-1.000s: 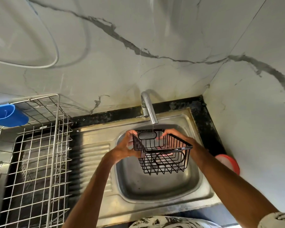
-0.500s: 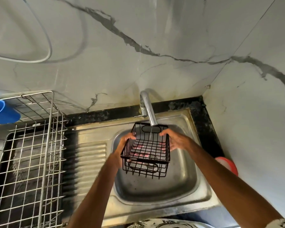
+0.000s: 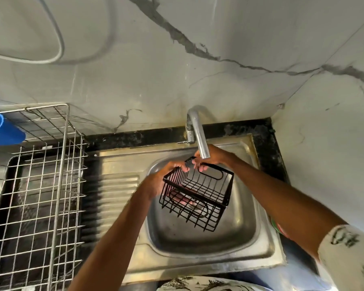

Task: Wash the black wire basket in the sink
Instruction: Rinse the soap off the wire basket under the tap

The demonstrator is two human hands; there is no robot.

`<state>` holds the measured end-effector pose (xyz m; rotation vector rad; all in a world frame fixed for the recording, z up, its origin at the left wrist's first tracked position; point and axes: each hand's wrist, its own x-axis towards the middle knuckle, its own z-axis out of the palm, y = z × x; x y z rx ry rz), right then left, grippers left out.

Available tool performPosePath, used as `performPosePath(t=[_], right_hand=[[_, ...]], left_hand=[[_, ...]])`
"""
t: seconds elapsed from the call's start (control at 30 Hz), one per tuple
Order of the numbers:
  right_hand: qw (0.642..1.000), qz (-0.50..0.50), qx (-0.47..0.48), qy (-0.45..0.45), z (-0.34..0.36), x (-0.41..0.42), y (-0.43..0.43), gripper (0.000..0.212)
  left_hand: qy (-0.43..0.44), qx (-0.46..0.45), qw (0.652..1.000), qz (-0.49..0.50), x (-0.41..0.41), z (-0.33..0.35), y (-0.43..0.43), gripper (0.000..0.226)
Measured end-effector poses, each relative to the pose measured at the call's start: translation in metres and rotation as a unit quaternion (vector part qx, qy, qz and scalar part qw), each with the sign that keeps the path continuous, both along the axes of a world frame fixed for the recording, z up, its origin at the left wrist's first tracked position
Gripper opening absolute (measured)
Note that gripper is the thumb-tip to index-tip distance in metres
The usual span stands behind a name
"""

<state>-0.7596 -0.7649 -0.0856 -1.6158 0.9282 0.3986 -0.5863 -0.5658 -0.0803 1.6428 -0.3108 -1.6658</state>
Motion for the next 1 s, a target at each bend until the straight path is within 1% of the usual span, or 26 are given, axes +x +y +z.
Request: performPosePath(t=[0.07, 0.1, 0.13, 0.17, 0.2, 0.23, 0.27, 0.3, 0.33, 0.37, 0.47, 0.5, 0.53, 0.57, 0.6, 0.63, 0.67, 0.7, 0.73, 0.77, 0.8, 0.83, 0.87, 0.9, 0.97, 1.0], right_hand=[[0.999, -0.005, -0.029, -0.013, -0.002, 0.005, 0.005, 0.044], [0.999, -0.002, -0.037, -0.009, -0.001, 0.005, 0.007, 0.049], [0.999, 0.001, -0.036, -0.015, -0.006, 0.003, 0.006, 0.048], [1.0, 0.006, -0.013, -0.015, -0.006, 0.0, 0.005, 0.042], [1.0, 0.008, 0.021, -0.017, -0.011, -0.005, 0.003, 0.032], [0.998, 0.015, 0.062, -0.008, -0.009, -0.01, 0.002, 0.024], [0.996, 0.02, 0.091, -0.009, -0.011, -0.015, -0.001, 0.021], [0.994, 0.024, 0.11, -0.006, -0.008, -0.021, -0.003, 0.018], [0.992, 0.019, 0.122, -0.001, -0.009, -0.026, -0.006, 0.014], [0.991, 0.011, 0.134, 0.005, -0.007, -0.032, -0.01, 0.012], [0.981, 0.014, 0.191, 0.008, -0.009, -0.045, -0.022, 0.021], [0.979, 0.022, 0.203, 0.011, -0.007, -0.045, -0.024, 0.024], [0.979, 0.021, 0.205, 0.012, -0.007, -0.042, -0.024, 0.023], [0.982, 0.015, 0.188, 0.012, -0.005, -0.038, -0.023, 0.018], [0.987, 0.008, 0.157, 0.013, -0.003, -0.032, -0.021, 0.012], [0.992, 0.009, 0.123, 0.016, -0.001, -0.026, -0.017, 0.009], [0.995, 0.017, 0.096, 0.018, 0.0, -0.019, -0.012, 0.014], [0.996, 0.018, 0.081, 0.018, -0.004, -0.012, -0.008, 0.025], [0.997, 0.009, 0.073, 0.015, -0.007, -0.006, -0.004, 0.036], [0.997, -0.004, 0.075, 0.007, -0.009, -0.001, 0.0, 0.048], [0.996, -0.017, 0.084, -0.007, -0.012, 0.002, 0.003, 0.062], [0.995, -0.019, 0.094, -0.02, -0.017, 0.002, 0.003, 0.074], [0.995, -0.015, 0.097, -0.032, -0.021, 0.0, 0.004, 0.078], [0.994, -0.011, 0.099, -0.04, -0.021, -0.003, 0.004, 0.074], [0.994, -0.011, 0.099, -0.037, -0.019, -0.017, 0.001, 0.044], [0.994, -0.006, 0.106, -0.021, -0.02, -0.027, -0.003, 0.03]], left_hand=[[-0.034, -0.043, 0.997, -0.05, -0.008, 0.03, -0.001, 0.047], [-0.018, -0.056, 0.998, -0.031, -0.011, 0.039, -0.002, 0.033], [0.034, -0.068, 0.997, -0.01, -0.011, 0.04, -0.004, 0.026], [0.087, -0.093, 0.992, -0.006, -0.011, 0.047, -0.001, 0.028], [0.112, -0.13, 0.985, -0.009, -0.009, 0.04, 0.001, 0.036], [0.13, -0.185, 0.974, 0.024, -0.009, 0.023, 0.01, 0.044], [0.212, -0.215, 0.953, 0.028, -0.005, -0.003, 0.018, 0.048], [0.29, -0.244, 0.925, -0.013, 0.004, -0.04, 0.018, 0.049], [0.307, -0.256, 0.916, -0.022, 0.012, -0.051, 0.019, 0.048], [0.275, -0.29, 0.916, -0.025, 0.02, -0.061, 0.022, 0.049], [0.295, -0.264, 0.917, -0.037, 0.033, -0.091, 0.032, 0.058], [0.293, -0.217, 0.931, -0.019, 0.028, -0.091, 0.032, 0.071], [0.272, -0.167, 0.948, -0.011, 0.015, -0.069, 0.03, 0.091], [0.217, -0.136, 0.967, 0.003, 0.004, -0.039, 0.022, 0.111], [0.161, -0.112, 0.98, 0.02, -0.004, 0.001, 0.01, 0.122], [0.113, -0.083, 0.99, 0.014, -0.004, 0.018, -0.001, 0.119], [0.105, -0.058, 0.993, 0.005, -0.009, 0.031, -0.007, 0.099], [0.102, -0.034, 0.994, -0.008, -0.01, 0.034, -0.01, 0.072], [0.078, -0.007, 0.997, -0.019, -0.009, 0.039, -0.012, 0.053], [0.041, 0.011, 0.999, -0.016, -0.005, 0.038, -0.013, 0.047], [0.012, 0.025, 1.0, -0.01, -0.003, 0.041, -0.011, 0.049], [0.008, 0.036, 0.999, -0.008, 0.0, 0.041, -0.009, 0.052], [0.015, 0.041, 0.999, -0.003, 0.001, 0.044, -0.009, 0.052], [0.023, 0.028, 0.999, -0.007, 0.003, 0.044, -0.006, 0.048], [0.04, 0.02, 0.999, -0.002, 0.009, 0.047, -0.003, 0.038], [0.04, 0.011, 0.999, -0.002, 0.014, 0.049, -0.002, 0.041]])
